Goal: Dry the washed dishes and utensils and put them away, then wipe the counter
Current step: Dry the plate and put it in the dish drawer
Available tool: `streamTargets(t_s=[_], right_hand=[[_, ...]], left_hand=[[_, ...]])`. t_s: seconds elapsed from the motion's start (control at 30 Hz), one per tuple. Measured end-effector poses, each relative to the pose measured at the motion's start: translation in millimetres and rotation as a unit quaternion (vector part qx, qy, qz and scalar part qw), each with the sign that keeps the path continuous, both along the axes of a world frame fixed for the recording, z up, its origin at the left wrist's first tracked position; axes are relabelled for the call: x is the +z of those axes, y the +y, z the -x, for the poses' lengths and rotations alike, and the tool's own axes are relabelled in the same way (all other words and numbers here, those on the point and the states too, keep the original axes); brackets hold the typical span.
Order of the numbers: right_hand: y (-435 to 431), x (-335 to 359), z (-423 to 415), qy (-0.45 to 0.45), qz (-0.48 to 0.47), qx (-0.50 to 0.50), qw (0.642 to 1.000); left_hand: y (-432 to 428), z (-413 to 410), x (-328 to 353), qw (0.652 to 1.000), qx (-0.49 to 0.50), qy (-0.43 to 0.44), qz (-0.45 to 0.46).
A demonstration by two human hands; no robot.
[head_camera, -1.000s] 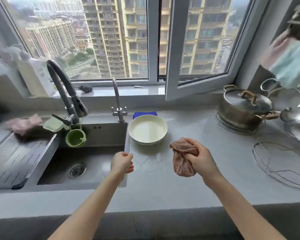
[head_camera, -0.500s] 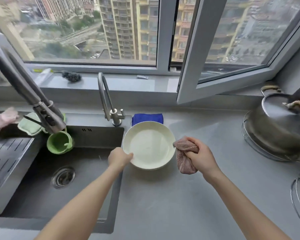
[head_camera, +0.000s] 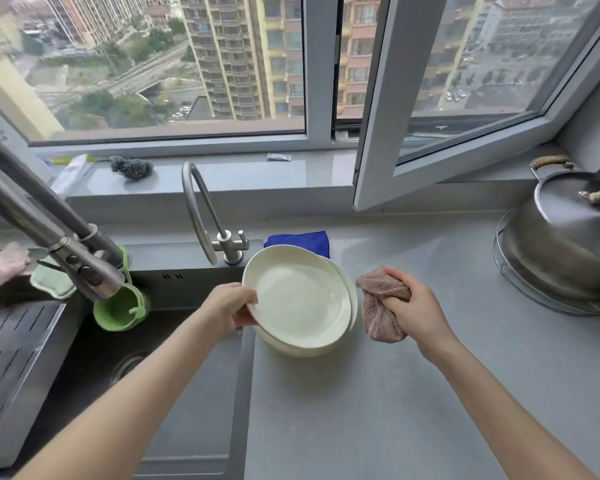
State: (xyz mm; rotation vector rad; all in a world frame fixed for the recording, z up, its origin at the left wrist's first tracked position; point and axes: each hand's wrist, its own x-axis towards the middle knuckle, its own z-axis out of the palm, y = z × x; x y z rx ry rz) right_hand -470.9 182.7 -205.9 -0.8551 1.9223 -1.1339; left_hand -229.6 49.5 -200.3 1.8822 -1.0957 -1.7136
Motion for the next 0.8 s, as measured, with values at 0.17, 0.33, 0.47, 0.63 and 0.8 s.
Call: streamTargets(t_s=[0.17,0.33,0.47,0.63,0.8], right_hand=[[0.9,12.0,-2.2,-0.001,0.02,-0.018,1.0],[2.3,24.9,-7.2,0.011,0.047,-0.019,0.999],[3.9,34.8,-14.6,0.049,0.056,-0.009,0.997],[7.9,51.2,-37.8,0.12,0.069,0.022,0.99],[-0.6,57.4,-106.9,0.023,0.107,0.05,0.993]], left_hand=[[-4.1,3.2,20.6,0.994,-0.032,-0.028,0.104],[15.0,0.8,48.9,0.98,-0.093,-0.092,0.15],[38.1,-5.9,60.7,0.967,-0.136,-0.121,0.176],[54.2,-12.1,80.1,0.911,-0.206,-0.224,0.28],[66.6,-16.1,85.8,0.907,-0.203,-0.186,0.319]])
